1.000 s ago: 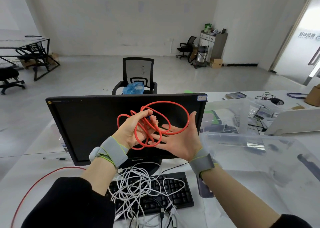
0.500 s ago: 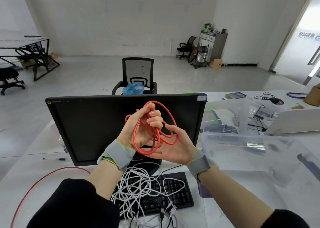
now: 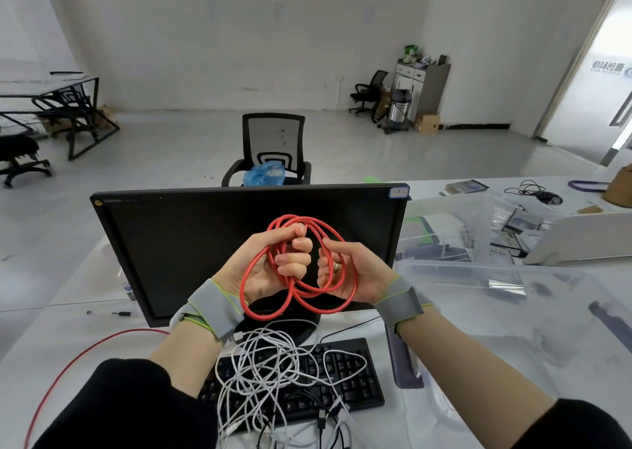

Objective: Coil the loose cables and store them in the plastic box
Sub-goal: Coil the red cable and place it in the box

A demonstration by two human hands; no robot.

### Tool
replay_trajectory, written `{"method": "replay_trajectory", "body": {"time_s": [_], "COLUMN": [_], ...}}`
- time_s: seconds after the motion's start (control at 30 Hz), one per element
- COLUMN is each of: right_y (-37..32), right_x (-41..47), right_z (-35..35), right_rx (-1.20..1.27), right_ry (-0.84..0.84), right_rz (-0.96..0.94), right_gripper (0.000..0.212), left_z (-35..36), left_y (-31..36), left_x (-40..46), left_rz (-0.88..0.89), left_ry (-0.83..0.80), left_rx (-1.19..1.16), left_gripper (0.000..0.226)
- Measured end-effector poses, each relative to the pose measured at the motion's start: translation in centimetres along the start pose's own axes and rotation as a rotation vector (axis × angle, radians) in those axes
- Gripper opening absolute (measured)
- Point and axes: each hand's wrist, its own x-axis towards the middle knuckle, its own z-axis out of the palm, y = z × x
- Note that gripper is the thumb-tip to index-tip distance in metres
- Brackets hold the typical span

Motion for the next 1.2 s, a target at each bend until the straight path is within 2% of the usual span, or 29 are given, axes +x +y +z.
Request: {"method": "replay_trajectory", "body": {"time_s": [0.07,0.2,0.33,0.4,0.6,0.8,0.93,1.1,1.2], "right_y": [-0.5,-1.4,-1.5,-0.9,0.1,0.3,0.6,0.3,0.4], "right_x": [-0.4,-0.8,-0.8,-0.7,0.3,0.9,0.8,0.0,0.2], "right_z": [0.2,0.7,1.3,1.8,2.3,2.9,2.9,3.2,3.3], "right_rx": [-0.035,-0.087,-0.361,-0.404,-0.410,-0.233,-0.254,-0.379,-0.375], "right_ry": [-0.032,-0.065,0.108,0.220,0.401,0.531,0.523,0.354,0.397], "right_rz": [-0.011,-0.048,-0.197,-0.293,-0.467,-0.451,-0.446,-0.439,-0.463], "right_gripper": [0.030,0.030,0.033,0.036,0.040,0.043,0.041,0.042,0.046], "left_z": [0.0,0.5,0.0,-0.4,-0.3,0.1,-0.4,-1.8,-1.7], "left_y": [0.5,0.8,0.0,-0.6,-1.1,-1.3,-1.7,-2.0,-2.3], "left_x": [0.0,0.0,0.2,0.5,1.2,1.5,1.5,1.6,1.9], "left_rz": [-0.021,-0.056,-0.029,0.007,0.166,0.291,0.357,0.431,0.477], "left_ry": [0.086,0.192,0.290,0.332,0.474,0.500,0.554,0.690,0.707], "left_rx": [0.058,0.203,0.182,0.175,0.203,0.335,0.352,0.363,0.423], "left_gripper": [0.009,0.016,0.007,0.008,0.023,0.023,0.021,0.024,0.027]}}
